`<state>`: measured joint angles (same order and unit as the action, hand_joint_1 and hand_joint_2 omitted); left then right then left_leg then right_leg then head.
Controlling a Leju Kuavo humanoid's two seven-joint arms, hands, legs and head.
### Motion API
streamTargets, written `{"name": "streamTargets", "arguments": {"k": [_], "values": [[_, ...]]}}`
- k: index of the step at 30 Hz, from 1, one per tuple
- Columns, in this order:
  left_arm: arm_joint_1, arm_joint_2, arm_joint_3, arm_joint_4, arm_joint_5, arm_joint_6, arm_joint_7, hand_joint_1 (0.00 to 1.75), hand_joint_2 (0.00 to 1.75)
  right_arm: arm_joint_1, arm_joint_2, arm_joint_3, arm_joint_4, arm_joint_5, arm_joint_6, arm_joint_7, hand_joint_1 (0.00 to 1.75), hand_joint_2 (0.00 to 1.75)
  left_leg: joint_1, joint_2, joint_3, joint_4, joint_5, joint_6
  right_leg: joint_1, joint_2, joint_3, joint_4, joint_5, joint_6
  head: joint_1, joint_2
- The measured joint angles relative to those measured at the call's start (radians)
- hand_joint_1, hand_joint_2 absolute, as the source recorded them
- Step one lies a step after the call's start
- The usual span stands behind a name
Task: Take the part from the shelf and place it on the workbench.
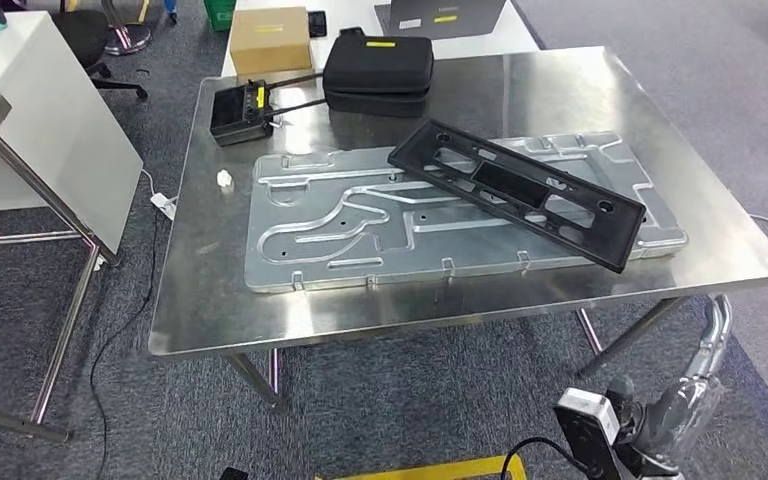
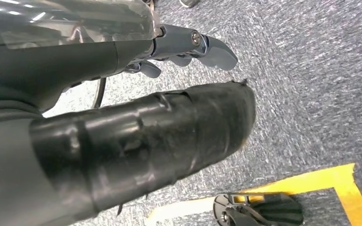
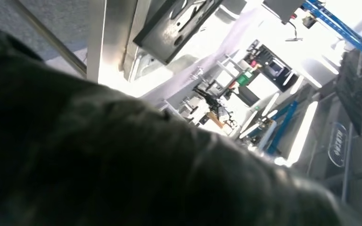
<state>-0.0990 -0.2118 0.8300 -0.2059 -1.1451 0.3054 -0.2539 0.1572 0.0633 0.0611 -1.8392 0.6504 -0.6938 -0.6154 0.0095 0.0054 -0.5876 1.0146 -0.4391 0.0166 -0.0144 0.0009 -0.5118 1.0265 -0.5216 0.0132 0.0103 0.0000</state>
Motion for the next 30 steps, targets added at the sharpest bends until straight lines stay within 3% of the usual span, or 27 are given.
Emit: {"name": "streamTargets", "arguments": {"k": [2, 3, 5, 7, 8, 9, 10, 13, 15, 18, 19, 21, 23, 24, 25, 28, 30], "values": [[0.001, 0.000, 0.003, 0.000, 0.001, 0.000, -0.001, 0.00, 0.00, 0.002, 0.000, -0.002, 0.002, -0.005, 0.000, 0.004, 0.00, 0.00, 0.001, -0.001, -0.004, 0.001, 0.005, -0.014, -0.001, -0.001, -0.009, -0.006, 0.010, -0.015, 0.000, 0.000], [0.001, 0.000, 0.004, 0.000, 0.002, 0.000, -0.001, 0.00, 0.00, 0.003, 0.000, -0.003, 0.003, -0.008, 0.000, 0.006, 0.00, 0.00, 0.002, -0.001, -0.010, 0.010, -0.006, -0.020, -0.002, -0.001, -0.014, -0.009, 0.017, -0.024, 0.000, 0.000], [0.003, 0.000, 0.007, 0.000, 0.003, 0.000, -0.002, 0.00, 0.00, 0.004, 0.000, -0.005, 0.005, -0.015, 0.000, 0.010, 0.00, 0.00, 0.004, -0.002, -0.036, 0.078, -0.071, -0.028, -0.005, -0.004, -0.027, -0.014, 0.033, -0.042, -0.001, 0.000], [0.004, 0.000, 0.008, 0.000, 0.003, 0.001, -0.002, 0.00, 0.00, 0.006, 0.000, -0.007, 0.009, -0.020, 0.000, 0.012, 0.00, 0.00, 0.004, -0.002, -0.073, 0.198, -0.155, -0.033, -0.001, -0.005, -0.046, -0.013, 0.047, -0.050, -0.002, 0.000], [0.004, 0.000, 0.008, 0.000, 0.003, 0.001, -0.003, 0.00, 0.00, 0.008, 0.000, -0.010, 0.012, -0.022, 0.000, 0.013, 0.00, 0.00, 0.004, -0.002, -0.082, 0.244, -0.177, -0.035, 0.001, -0.005, -0.057, -0.011, 0.053, -0.050, -0.002, 0.000], [0.004, 0.000, 0.008, 0.000, 0.003, 0.001, -0.003, 0.00, 0.00, 0.011, 0.000, -0.014, 0.014, -0.025, 0.000, 0.014, 0.00, 0.00, 0.004, -0.002, -0.076, 0.261, -0.178, -0.035, 0.002, -0.006, -0.068, -0.008, 0.059, -0.049, -0.002, 0.000], [0.004, 0.000, 0.009, 0.000, 0.003, 0.001, -0.004, 0.00, 0.00, 0.014, 0.000, -0.020, 0.017, -0.030, 0.000, 0.014, 0.00, 0.00, 0.004, -0.002, -0.052, 0.241, -0.160, -0.034, 0.003, -0.006, -0.078, -0.004, 0.064, -0.047, -0.002, 0.000], [0.005, 0.000, 0.009, 0.000, 0.004, 0.001, -0.006, 0.00, 0.00, 0.026, 0.000, -0.038, 0.020, -0.045, 0.000, 0.012, 0.00, 0.00, 0.001, -0.003, 0.078, 0.050, -0.097, -0.022, 0.004, -0.005, -0.099, 0.008, 0.076, -0.037, -0.002, 0.000], [0.004, 0.000, 0.011, 0.000, 0.004, 0.002, -0.008, 0.00, 0.00, 0.029, 0.000, -0.048, 0.020, -0.050, 0.000, 0.009, 0.00, 0.00, -0.005, -0.003, 0.112, -0.015, -0.090, -0.013, 0.004, -0.005, -0.104, 0.010, 0.086, -0.026, -0.002, 0.000], [0.006, 0.000, 0.013, 0.000, 0.004, 0.002, -0.011, 0.00, 0.00, 0.037, 0.000, -0.069, 0.020, -0.060, 0.000, 0.007, 0.00, 0.00, -0.004, -0.002, 0.104, -0.029, -0.075, 0.004, 0.004, -0.005, -0.110, 0.011, 0.093, -0.006, -0.001, 0.000], [0.006, 0.000, 0.013, 0.000, 0.004, 0.003, -0.013, 0.00, 0.00, 0.040, 0.000, -0.077, 0.020, -0.064, 0.000, 0.007, 0.00, 0.00, -0.001, 0.000, 0.099, -0.034, -0.067, 0.013, 0.004, -0.003, -0.119, 0.028, 0.075, -0.002, -0.001, 0.000], [0.007, 0.000, 0.013, 0.000, 0.004, 0.003, -0.017, 0.00, 0.00, 0.045, 0.000, -0.097, 0.022, -0.074, 0.000, 0.009, 0.00, 0.00, 0.002, 0.004, 0.083, -0.038, -0.052, 0.024, 0.001, -0.001, -0.158, 0.124, 0.002, 0.006, 0.000, 0.000], [0.008, 0.000, 0.014, 0.000, 0.006, 0.004, -0.018, 0.00, 0.00, 0.052, 0.000, -0.120, 0.029, -0.092, 0.002, 0.014, 0.00, 0.00, 0.001, 0.005, 0.066, -0.035, -0.040, 0.026, -0.001, -0.001, -0.197, 0.245, -0.064, 0.013, 0.000, 0.000], [0.010, 0.000, 0.015, 0.000, 0.007, 0.004, -0.018, 0.00, 0.00, 0.055, 0.000, -0.132, 0.034, -0.104, 0.004, 0.016, 0.00, 0.00, 0.001, 0.005, 0.059, -0.032, -0.036, 0.025, -0.002, -0.001, -0.198, 0.270, -0.072, 0.015, 0.000, 0.000], [0.012, 0.000, 0.016, 0.000, 0.009, 0.005, -0.018, 0.00, 0.00, 0.057, 0.000, -0.145, 0.040, -0.118, 0.008, 0.018, 0.00, 0.00, 0.001, 0.005, 0.053, -0.028, -0.033, 0.024, -0.003, -0.001, -0.178, 0.254, -0.060, 0.016, 0.000, 0.000], [0.013, -0.002, 0.017, 0.000, 0.012, 0.006, -0.018, 0.00, 0.00, 0.057, 0.000, -0.186, 0.062, -0.158, 0.031, 0.017, 0.00, 0.00, -0.001, 0.005, 0.041, -0.014, -0.030, 0.017, -0.003, -0.006, -0.051, 0.058, 0.008, 0.008, 0.000, 0.000], [0.013, -0.003, 0.020, 0.000, 0.013, 0.007, -0.018, 0.00, 0.00, 0.054, 0.001, -0.215, 0.086, -0.183, 0.056, 0.011, 0.00, 0.00, -0.004, 0.006, 0.038, -0.010, -0.028, 0.008, 0.003, -0.008, -0.018, -0.006, 0.016, -0.002, -0.001, 0.000]]}}
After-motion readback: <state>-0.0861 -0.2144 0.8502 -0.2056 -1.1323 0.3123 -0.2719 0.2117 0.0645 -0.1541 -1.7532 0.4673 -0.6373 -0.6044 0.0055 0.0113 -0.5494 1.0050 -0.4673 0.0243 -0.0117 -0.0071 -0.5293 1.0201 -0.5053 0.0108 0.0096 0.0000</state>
